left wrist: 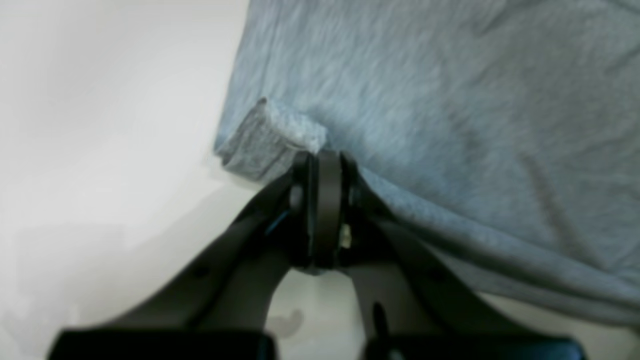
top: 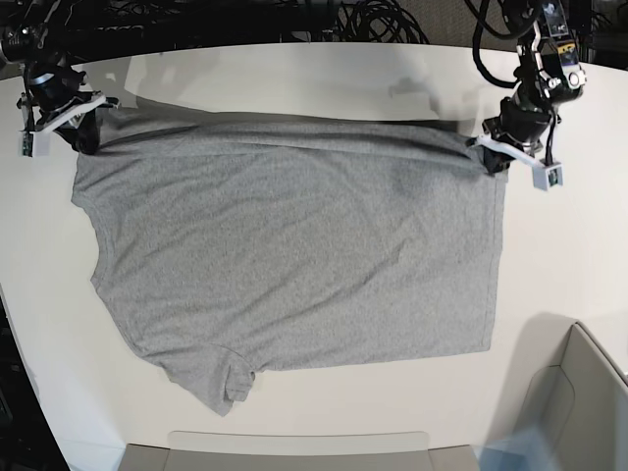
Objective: Fold the T-shirt properly
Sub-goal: 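Lift the gripped edge with both grippers and fold it over the shirt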
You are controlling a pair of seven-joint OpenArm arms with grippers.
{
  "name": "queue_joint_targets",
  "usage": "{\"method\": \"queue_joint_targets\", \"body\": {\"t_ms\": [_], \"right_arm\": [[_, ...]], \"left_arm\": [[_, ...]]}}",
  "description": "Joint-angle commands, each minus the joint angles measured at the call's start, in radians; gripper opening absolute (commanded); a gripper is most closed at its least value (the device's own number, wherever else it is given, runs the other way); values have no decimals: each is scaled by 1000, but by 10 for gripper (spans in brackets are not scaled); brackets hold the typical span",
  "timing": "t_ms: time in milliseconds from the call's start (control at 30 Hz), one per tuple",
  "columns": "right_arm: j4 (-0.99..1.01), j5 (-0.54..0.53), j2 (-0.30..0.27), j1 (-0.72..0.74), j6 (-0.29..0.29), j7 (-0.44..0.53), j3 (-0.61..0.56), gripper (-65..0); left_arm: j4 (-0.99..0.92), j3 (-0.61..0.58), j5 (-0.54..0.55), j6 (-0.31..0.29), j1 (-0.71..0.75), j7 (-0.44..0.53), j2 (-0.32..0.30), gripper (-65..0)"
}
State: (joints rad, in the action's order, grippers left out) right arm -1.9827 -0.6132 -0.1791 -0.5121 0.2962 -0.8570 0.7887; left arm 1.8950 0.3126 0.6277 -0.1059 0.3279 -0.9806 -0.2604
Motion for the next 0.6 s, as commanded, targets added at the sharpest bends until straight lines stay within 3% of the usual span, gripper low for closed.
{"method": "queue_joint_targets", "body": {"t_ms": [0,567], "right_arm": [[-17,-1,-13,13,4,22,-7,-650],[4,247,-15,257,4,22,-185,-650]], "left_arm": [[18,7,4,-1,-23,13,-10,-650],[-159,7,4,1,-203,9,-18,-650]]}}
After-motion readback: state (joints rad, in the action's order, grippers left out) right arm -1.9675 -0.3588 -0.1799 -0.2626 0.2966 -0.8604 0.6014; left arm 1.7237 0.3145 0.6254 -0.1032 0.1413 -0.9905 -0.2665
